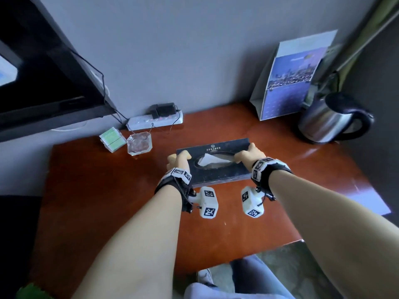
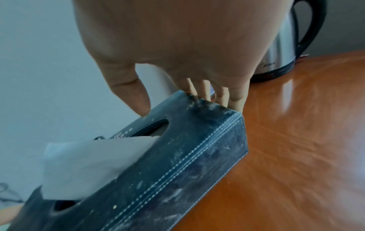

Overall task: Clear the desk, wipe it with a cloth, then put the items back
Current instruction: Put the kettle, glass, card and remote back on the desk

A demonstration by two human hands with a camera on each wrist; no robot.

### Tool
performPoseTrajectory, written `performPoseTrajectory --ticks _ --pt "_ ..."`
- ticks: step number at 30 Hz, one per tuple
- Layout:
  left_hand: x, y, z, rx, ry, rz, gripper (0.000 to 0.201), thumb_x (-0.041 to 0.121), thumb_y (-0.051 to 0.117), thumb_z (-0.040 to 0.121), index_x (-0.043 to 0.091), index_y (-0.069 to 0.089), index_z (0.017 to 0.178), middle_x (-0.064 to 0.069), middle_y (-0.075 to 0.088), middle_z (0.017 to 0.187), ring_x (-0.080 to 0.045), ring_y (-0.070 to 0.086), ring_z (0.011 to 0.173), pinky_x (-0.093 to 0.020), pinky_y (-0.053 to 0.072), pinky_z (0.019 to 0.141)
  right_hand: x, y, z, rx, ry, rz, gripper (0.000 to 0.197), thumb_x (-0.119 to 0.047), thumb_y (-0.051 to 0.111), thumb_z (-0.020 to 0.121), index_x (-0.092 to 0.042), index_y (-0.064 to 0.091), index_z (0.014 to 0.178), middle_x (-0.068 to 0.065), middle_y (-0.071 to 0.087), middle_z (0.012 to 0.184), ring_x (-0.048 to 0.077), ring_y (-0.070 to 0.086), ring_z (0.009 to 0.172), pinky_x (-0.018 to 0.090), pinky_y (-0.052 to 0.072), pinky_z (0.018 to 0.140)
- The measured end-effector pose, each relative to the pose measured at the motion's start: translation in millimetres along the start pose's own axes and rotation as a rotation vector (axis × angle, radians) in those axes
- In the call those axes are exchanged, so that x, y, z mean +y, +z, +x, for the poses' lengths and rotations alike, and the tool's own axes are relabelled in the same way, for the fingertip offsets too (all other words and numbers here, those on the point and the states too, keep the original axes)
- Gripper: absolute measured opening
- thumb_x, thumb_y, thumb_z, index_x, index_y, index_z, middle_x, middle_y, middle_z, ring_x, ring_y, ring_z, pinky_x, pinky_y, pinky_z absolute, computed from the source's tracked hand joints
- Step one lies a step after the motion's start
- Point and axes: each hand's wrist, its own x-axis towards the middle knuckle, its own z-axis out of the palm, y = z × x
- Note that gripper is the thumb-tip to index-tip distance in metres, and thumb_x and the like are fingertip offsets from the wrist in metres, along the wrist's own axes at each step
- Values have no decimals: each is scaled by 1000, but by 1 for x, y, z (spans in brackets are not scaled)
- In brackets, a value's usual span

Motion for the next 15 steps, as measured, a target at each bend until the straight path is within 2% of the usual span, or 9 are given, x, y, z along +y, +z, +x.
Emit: performPoseTrajectory --ticks 3,6,8,11,12,15 --pt "26 37 13 -20 9 9 49 25 64 72 0 58 113 -19 57 129 -29 50 89 -36 34 75 -8 -25 33 -3 -4 -2 88 -36 63 56 -11 37 136 13 57 119 33 55 102 38 43 81" --pt "51 69 36 8 -39 32 45 18 65 75 -1 58 116 -21 56 131 -35 57 100 -35 34 75 -18 -40 79 -38 -21 -36 106 -43 59 49 -21 26 147 14 54 130 37 55 110 47 46 95" --pt "64 87 53 21 -59 46 41 18 66 74 1 57 111 -21 57 130 -35 57 96 -34 34 74 -28 -49 104 -77 -23 -70 111 -43 60 52 -24 16 152 15 49 137 38 52 116 50 44 99" --pt "70 111 79 11 -47 45 58 29 62 53 2 57 104 -25 57 128 -29 54 87 -35 35 74 -41 -63 131 -115 -19 -131 113 -38 60 60 -26 2 157 17 37 149 41 44 128 51 39 105" --pt "72 117 84 12 -45 45 60 30 61 53 0 58 106 -26 57 127 -28 52 86 -35 34 74 -45 -65 139 -125 -15 -148 112 -37 61 64 -26 0 157 17 32 152 42 42 131 51 38 107" --pt "80 127 99 26 -88 77 51 22 65 70 -3 59 113 -24 58 128 -26 50 89 -33 32 75 -51 -68 160 -160 -9 -192 109 -34 61 71 -27 -5 157 16 25 156 42 38 134 51 36 108"
